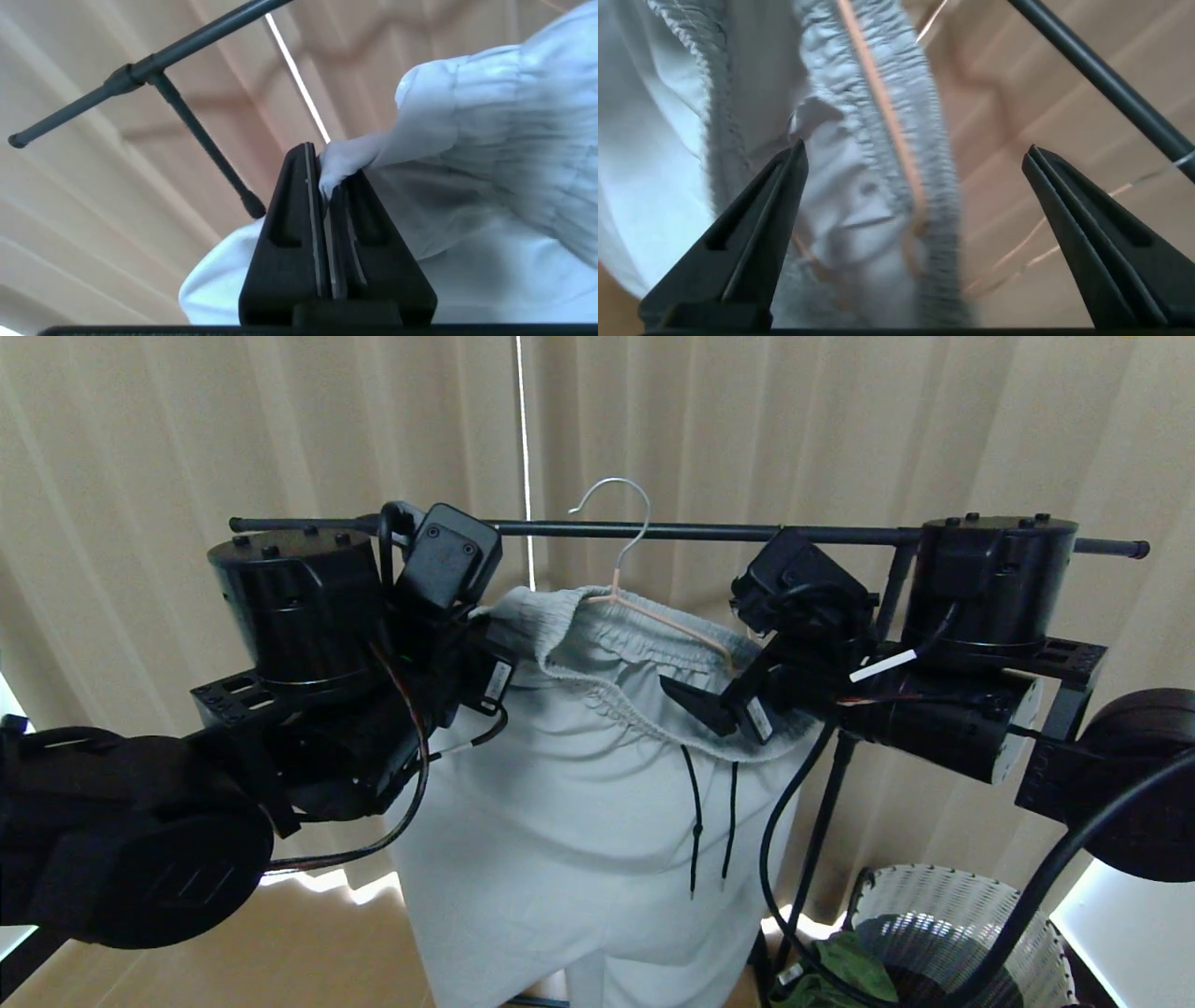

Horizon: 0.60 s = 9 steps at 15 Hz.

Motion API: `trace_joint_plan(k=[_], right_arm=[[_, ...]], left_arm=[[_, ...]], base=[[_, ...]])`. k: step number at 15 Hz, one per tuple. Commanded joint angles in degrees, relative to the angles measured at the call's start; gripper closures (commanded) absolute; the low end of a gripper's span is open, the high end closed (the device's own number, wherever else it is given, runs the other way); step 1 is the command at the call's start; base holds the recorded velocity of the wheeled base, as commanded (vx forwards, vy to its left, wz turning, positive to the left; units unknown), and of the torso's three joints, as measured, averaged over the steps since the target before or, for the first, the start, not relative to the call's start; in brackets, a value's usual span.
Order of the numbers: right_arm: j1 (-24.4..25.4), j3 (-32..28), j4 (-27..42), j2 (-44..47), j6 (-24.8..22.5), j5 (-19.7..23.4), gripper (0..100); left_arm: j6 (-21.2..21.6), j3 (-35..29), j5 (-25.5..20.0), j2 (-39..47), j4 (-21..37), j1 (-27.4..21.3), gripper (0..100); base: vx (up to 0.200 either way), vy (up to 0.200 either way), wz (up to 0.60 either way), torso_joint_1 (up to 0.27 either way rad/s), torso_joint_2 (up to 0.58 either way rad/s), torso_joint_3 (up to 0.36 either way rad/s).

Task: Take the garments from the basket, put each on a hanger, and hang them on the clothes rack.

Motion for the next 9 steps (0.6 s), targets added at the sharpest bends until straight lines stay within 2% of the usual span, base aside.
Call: trace_joint_plan(k=[1, 5, 6, 9], right_arm=[[0.0, -0.3, 0.1, 0.9, 0.0, 0.0, 0], [-0.8, -0.1, 0.0, 1.0, 0.1, -0.1, 0], [-0.9, -0.1, -0.1, 1.4, 0.1, -0.1, 100], [-1.3, -0.1, -0.4, 1.7, 0.1, -0.1, 100]], left_arm=[[-0.4, 0.0, 0.0, -0.1, 0.0, -0.7, 100], [-0.8, 1.3, -0.3, -0.4, -0.2, -1.0, 100], [-0.8, 1.5, -0.3, -0.4, -0.6, -1.0, 100], [-0.8, 2.1, -0.5, -0.5, -2.9, -1.0, 100]], base=[[0.0, 0.0, 0.0, 0.0, 0.0, 0.0], [0.0, 0.0, 0.0, 0.0, 0.0, 0.0], [0.0, 0.0, 0.0, 0.0, 0.0, 0.0], [0.0, 0.0, 0.0, 0.0, 0.0, 0.0]])
